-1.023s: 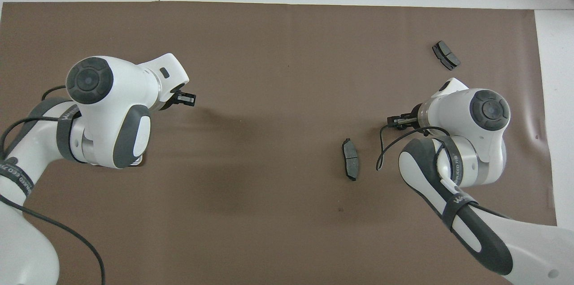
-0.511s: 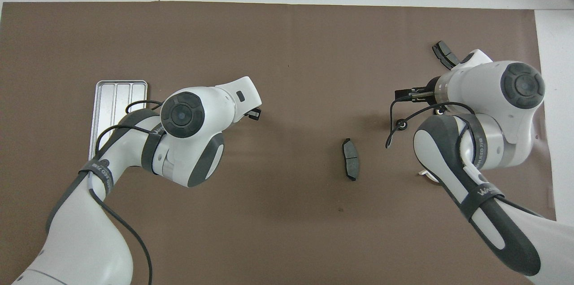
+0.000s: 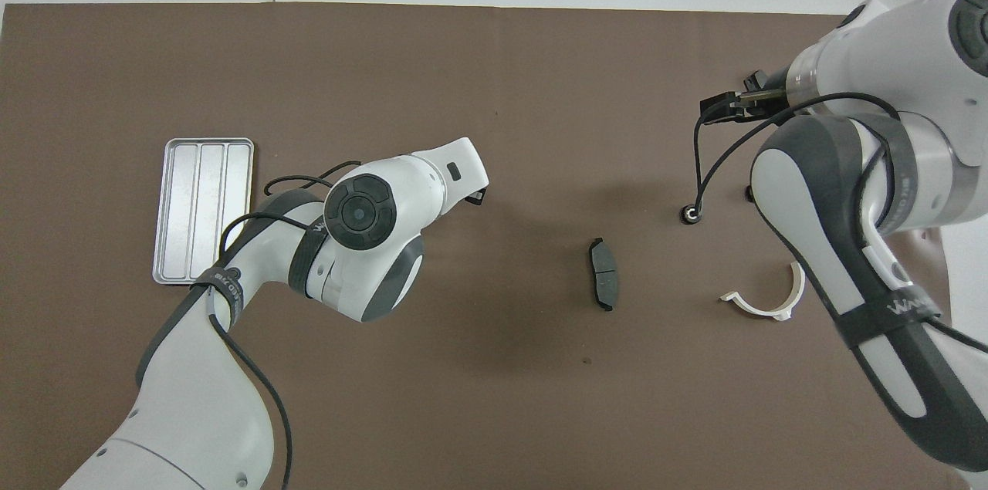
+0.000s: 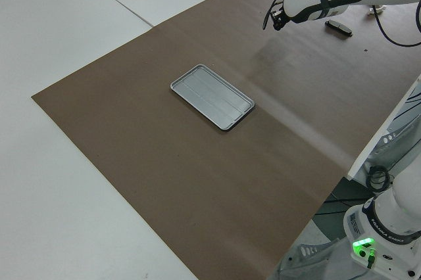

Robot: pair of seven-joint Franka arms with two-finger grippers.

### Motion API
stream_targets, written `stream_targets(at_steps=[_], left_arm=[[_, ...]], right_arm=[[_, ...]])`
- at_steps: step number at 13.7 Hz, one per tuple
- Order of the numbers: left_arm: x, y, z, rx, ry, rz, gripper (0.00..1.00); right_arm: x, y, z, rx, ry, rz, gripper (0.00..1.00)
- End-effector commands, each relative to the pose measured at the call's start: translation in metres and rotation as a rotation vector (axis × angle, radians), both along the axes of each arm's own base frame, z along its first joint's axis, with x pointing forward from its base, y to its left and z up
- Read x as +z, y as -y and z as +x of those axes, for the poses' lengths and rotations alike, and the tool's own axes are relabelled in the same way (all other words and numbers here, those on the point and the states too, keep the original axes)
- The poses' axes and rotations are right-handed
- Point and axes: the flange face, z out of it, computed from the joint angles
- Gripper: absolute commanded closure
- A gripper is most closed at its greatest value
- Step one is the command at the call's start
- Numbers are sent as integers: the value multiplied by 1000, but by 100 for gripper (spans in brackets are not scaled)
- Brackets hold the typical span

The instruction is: Place bearing gear from tray to pile

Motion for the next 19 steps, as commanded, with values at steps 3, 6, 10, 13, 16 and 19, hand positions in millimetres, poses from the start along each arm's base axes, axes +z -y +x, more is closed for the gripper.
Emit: stream_targets(at_steps=[3,6,10,13,16,19], left_arm=[[2,-3,2,11,5,-4,0],[30,-55,17,75,-79,47,0],[61,-138,30,192,-211,103,0],[88,-204,37,288,-262,112,0],[95,-263,42,382,-303,113,0],[119,-299,40,431,-333,115,0]], right_arm=[[-19,-51,23,-50,-8,27,0],[-37,-116,21,-56,-8,35,0],[-71,-215,12,-31,-9,39,0],[-114,-285,6,-44,7,19,0],[-142,-327,-8,-14,22,32,0],[-156,-345,-18,13,28,35,0]])
